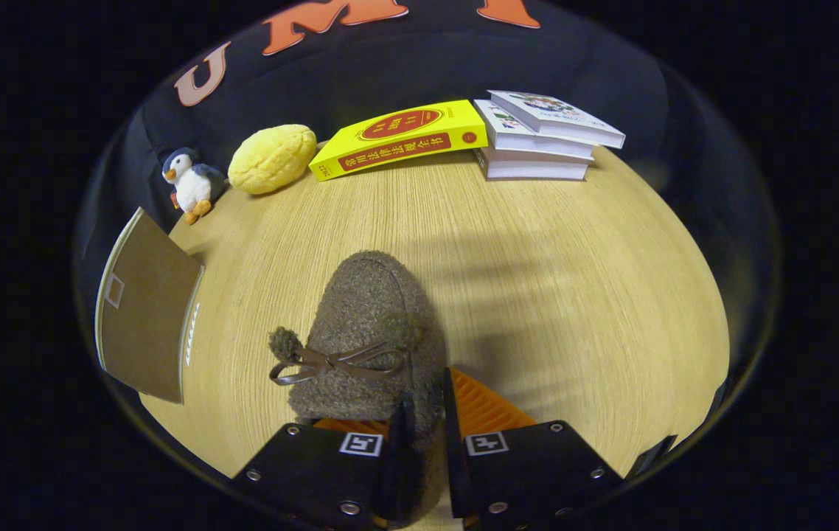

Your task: Open the storage box then place both shoes into the box .Put the left shoe in first, then the right shoe, with the right side of both shoes facing outward in a uniform manner.

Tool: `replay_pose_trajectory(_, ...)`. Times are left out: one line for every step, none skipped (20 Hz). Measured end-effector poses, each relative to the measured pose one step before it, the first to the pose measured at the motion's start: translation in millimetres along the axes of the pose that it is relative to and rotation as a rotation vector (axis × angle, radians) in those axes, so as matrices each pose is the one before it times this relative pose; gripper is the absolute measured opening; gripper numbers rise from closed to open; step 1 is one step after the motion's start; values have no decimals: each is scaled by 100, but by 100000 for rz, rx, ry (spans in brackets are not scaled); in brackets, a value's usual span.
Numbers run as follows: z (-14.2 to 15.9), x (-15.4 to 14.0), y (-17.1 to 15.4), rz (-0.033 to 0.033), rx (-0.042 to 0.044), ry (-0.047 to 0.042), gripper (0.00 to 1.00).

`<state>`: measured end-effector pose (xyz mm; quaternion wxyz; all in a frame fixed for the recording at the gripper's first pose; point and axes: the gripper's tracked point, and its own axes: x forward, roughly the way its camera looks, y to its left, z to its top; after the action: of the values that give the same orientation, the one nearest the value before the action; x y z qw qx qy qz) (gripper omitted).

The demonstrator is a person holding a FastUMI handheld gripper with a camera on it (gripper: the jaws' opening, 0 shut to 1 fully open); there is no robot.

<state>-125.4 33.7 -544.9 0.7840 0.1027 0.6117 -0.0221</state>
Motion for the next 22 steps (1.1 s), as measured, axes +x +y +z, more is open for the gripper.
replay_pose_trajectory(-131, -21, -2, 47, 2831, 933, 21)
replay_pose_trajectory(-78, -97, 48, 98, 3143, 772, 20)
replay_pose_trajectory(141, -98, -20, -155, 2154, 434, 16)
replay_pose_trajectory(117, -170, -14, -509, 1466, 188, 14)
replay_pose_trajectory(98, -401, 303, 681, 1502, 42, 8)
replay_pose_trajectory(104, -554, 598, 1281, 1443, -456, 6)
replay_pose_trajectory(251, -734, 795, 1433, 939, -731, 5)
replay_pose_trajectory(354, -693, 848, 1208, 45, -994, 5)
replay_pose_trajectory(371, -802, 975, 508, -93, -1003, 4)
replay_pose_trajectory(389, -760, 1055, 772, -625, -781, 5)
replay_pose_trajectory(444, -831, 1399, 1378, -815, -873, 5)
replay_pose_trajectory(336, -736, 1553, 2248, -1179, -452, 5)
replay_pose_trajectory(427, -663, 1624, 2304, -836, -132, 5)
replay_pose_trajectory(410, -528, 1367, 1349, -982, 79, 5)
replay_pose_trajectory(454, -524, 1328, 451, -229, 261, 5)
replay_pose_trajectory(520, -429, 1369, 771, -208, -226, 5)
replay_pose_trajectory(552, -439, 1597, 1105, 70, -393, 5)
replay_pose_trajectory(472, -418, 1716, 1770, -380, -309, 5)
replay_pose_trajectory(457, -312, 1736, 1793, -446, -296, 5)
replay_pose_trajectory(210, -248, 1575, 1521, -655, 98, 4)
replay_pose_trajectory(224, -134, 1583, 1113, -690, -39, 5)
replay_pose_trajectory(268, 41, 1606, 1217, -1045, -253, 5)
